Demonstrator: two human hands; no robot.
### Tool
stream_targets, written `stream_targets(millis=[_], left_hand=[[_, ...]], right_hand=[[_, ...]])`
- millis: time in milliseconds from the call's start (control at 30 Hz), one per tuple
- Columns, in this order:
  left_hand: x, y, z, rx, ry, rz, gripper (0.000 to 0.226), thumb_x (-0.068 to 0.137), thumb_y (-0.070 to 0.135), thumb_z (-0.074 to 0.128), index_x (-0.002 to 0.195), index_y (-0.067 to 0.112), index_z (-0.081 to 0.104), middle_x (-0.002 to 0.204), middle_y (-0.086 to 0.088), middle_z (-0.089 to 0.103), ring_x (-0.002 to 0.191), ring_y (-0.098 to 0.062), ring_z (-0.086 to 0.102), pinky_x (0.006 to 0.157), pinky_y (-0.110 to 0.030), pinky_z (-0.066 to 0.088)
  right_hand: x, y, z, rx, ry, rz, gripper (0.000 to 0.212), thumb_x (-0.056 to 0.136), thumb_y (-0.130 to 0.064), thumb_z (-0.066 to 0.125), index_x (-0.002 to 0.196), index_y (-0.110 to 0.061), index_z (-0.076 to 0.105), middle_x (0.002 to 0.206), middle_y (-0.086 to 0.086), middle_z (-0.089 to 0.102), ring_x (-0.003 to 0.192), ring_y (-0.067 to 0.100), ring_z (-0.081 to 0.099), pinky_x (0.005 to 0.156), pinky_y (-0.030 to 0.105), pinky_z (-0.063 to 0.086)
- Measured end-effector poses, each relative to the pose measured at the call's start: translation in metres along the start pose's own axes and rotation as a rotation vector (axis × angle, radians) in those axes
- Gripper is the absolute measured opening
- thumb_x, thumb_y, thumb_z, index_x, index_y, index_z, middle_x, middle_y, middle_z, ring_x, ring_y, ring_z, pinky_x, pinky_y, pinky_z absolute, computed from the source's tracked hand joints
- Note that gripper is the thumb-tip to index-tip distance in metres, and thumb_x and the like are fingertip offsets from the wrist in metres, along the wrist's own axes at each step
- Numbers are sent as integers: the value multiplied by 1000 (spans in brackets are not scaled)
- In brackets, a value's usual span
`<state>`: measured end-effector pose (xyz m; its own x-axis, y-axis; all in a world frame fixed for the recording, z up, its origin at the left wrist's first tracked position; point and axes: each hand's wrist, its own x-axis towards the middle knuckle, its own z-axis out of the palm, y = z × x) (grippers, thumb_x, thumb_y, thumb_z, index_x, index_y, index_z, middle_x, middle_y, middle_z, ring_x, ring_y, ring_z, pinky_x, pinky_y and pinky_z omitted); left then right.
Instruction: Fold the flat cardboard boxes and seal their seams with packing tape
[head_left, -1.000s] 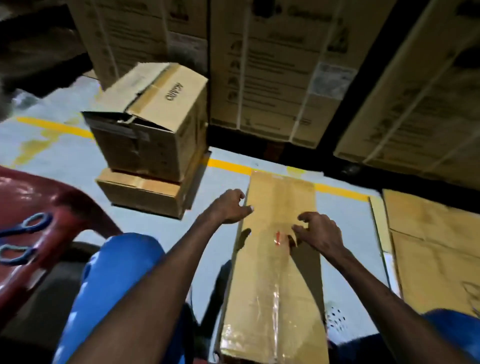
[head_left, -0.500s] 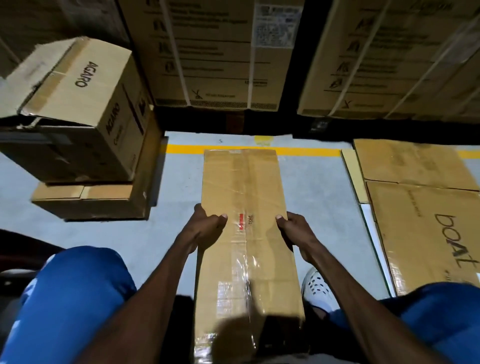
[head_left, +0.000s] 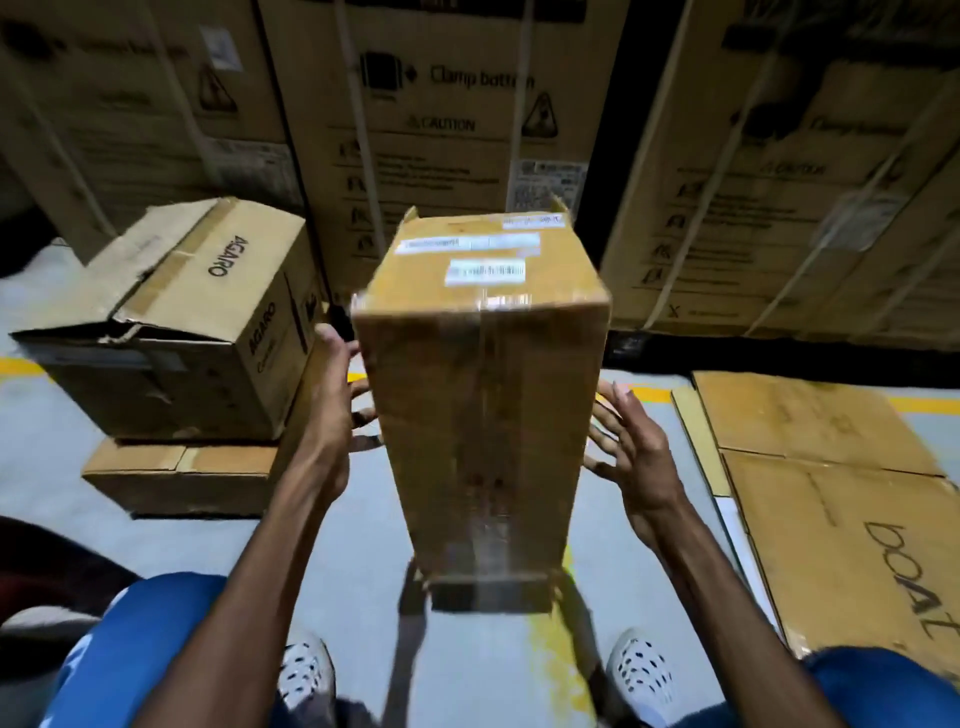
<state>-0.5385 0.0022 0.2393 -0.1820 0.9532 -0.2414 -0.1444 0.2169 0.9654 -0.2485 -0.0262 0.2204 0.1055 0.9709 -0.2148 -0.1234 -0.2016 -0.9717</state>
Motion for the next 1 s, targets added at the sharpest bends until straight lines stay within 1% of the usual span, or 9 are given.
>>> stream_targets(millis=[100, 167, 233, 333, 467, 567, 800, 900, 1000], left_hand=[[-4, -1, -4, 77, -14, -198, 121, 55, 104, 4, 102, 15, 72, 81, -8, 71, 73, -24, 59, 90, -62, 50], [-12, -10, 2, 208, -58, -294, 113, 59, 101, 4, 95, 18, 69, 93, -9, 71, 90, -31, 64, 87, -58, 52], [-19, -27, 13, 388, -93, -279, 108, 60, 101, 8, 107, 23, 67, 106, -8, 70, 98, -32, 65, 76, -46, 55], [-21, -54, 24, 412, -4, -172, 95, 66, 97, 34, 120, 22, 54, 112, -3, 69, 91, -21, 65, 60, -32, 51], [-18, -63, 24, 373, 3, -79, 70, 77, 86, 48, 111, 28, 68, 97, 6, 76, 88, -19, 72, 72, -47, 62], [-17, -72, 23, 397, 10, -13, 62, 82, 82, 48, 110, 30, 68, 94, 8, 76, 85, -17, 73, 72, -46, 63], [-29, -129, 4, 326, -150, 35, 54, 84, 71, 60, 127, 39, 59, 120, 14, 71, 107, -8, 69, 93, -42, 57], [-32, -155, -16, 416, -253, -93, 34, 94, 38, 66, 128, 37, 60, 127, 14, 66, 117, -9, 62, 97, -35, 51], [-34, -164, -22, 269, -105, -263, 31, 101, 7, 51, 118, 29, 66, 103, 7, 70, 94, -14, 60, 80, -32, 42]], right_hand=[[-5, -1, 10, -99, -60, 137, 103, 48, -101, 53, 133, -44, 60, 136, -7, 63, 123, 21, 59, 101, 54, 49], [-12, 9, 18, -160, -46, 207, 88, 59, -100, 46, 125, -42, 63, 125, -4, 69, 113, 23, 63, 92, 51, 54], [-15, 26, 24, -229, 10, 181, 69, 76, -87, 48, 123, -39, 63, 116, -6, 72, 104, 16, 67, 80, 40, 57], [-12, 48, 28, -284, 86, 77, 69, 78, -85, 53, 126, -38, 62, 117, -9, 73, 104, 15, 70, 90, 47, 58], [-7, 65, 26, -334, 137, 6, 79, 68, -95, 50, 125, -42, 59, 116, -10, 72, 105, 18, 70, 91, 52, 58], [-11, 70, 22, -361, 149, -43, 75, 72, -92, 49, 126, -41, 58, 116, -10, 72, 102, 18, 71, 88, 51, 59], [-20, 102, 1, -359, 39, -107, 54, 95, -48, 59, 145, -36, 42, 128, -18, 64, 111, 3, 66, 92, 27, 55], [-20, 131, -15, -359, -46, 46, 61, 94, -26, 69, 149, -28, 42, 143, -11, 54, 132, 12, 54, 104, 36, 50], [-18, 144, -14, -275, 0, 193, 78, 81, -34, 82, 148, -19, 46, 133, -11, 58, 125, 13, 56, 106, 39, 48]])
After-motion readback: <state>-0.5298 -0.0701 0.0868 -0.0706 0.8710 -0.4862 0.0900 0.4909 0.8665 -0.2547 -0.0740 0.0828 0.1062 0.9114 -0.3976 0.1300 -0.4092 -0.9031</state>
